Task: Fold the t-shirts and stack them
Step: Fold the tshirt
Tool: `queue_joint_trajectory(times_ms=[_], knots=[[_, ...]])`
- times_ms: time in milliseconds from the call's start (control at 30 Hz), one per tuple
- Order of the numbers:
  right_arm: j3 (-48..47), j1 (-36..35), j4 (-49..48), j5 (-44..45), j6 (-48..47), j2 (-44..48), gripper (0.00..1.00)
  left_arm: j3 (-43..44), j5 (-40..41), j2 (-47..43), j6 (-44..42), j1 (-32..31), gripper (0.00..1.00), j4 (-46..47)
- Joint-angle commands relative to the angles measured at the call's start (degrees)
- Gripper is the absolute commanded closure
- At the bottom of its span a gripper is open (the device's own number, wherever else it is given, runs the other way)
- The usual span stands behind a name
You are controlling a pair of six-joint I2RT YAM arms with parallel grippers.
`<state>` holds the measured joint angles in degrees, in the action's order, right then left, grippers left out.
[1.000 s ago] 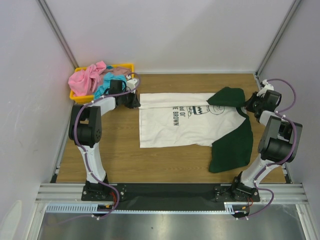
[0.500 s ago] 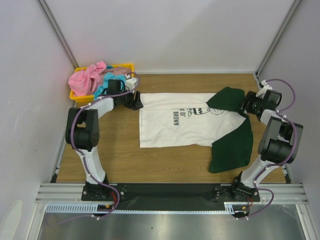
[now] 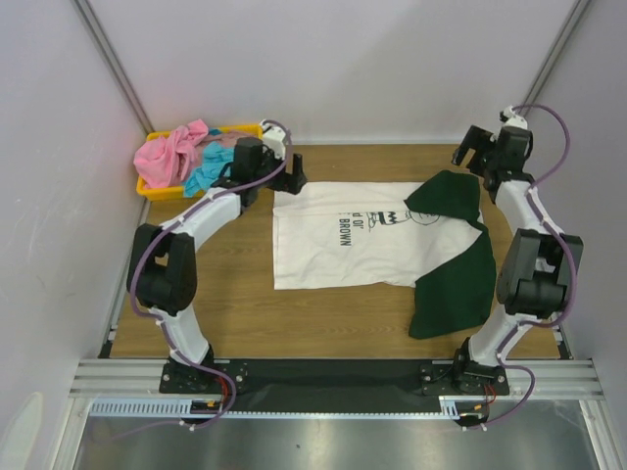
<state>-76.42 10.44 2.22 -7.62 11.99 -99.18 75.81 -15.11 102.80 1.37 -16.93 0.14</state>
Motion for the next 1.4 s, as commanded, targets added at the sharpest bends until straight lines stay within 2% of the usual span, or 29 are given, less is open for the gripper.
queue_joint_trajectory(times_ms=[0,167,333,533,700,833,967,1267,1367], knots=[[-9.7,-3.7,4.2,14.3,4.5,-5.7,0.01,4.3,10.5,0.9,8.1,-4.4,0.08,1.3],[-24.2,-8.0,12.6,25.0,4.8,-18.7,0.01,4.7,14.9,3.3,14.1,-6.4,0.08,2.7],[-34.2,-9.8,19.7,28.9,7.4,-27.0,0.02,5.7,19.2,6.0,17.9,-6.5,0.09,0.3],[-36.2,-9.9,20.9,28.9,9.2,-32.0,0.08,5.6,19.5,8.1,18.9,-6.5,0.09,0.6],[-37.1,-10.0,21.2,29.9,8.8,-33.9,0.23,6.5,19.6,10.2,19.5,-6.5,0.10,0.4],[-37.2,-10.0,20.7,30.0,8.5,-34.7,0.29,6.7,19.7,11.3,19.4,-6.5,0.10,0.3],[-37.5,-9.9,19.9,29.9,8.2,-35.3,0.30,6.9,19.6,11.5,18.9,-6.5,0.10,0.3],[-44.4,-10.3,21.9,30.7,5.9,-39.7,0.29,7.1,18.5,11.9,18.8,-6.5,0.10,0.3],[-45.1,-12.7,21.0,32.6,4.2,-40.1,0.30,7.2,18.5,12.0,18.7,-6.4,0.10,0.3]])
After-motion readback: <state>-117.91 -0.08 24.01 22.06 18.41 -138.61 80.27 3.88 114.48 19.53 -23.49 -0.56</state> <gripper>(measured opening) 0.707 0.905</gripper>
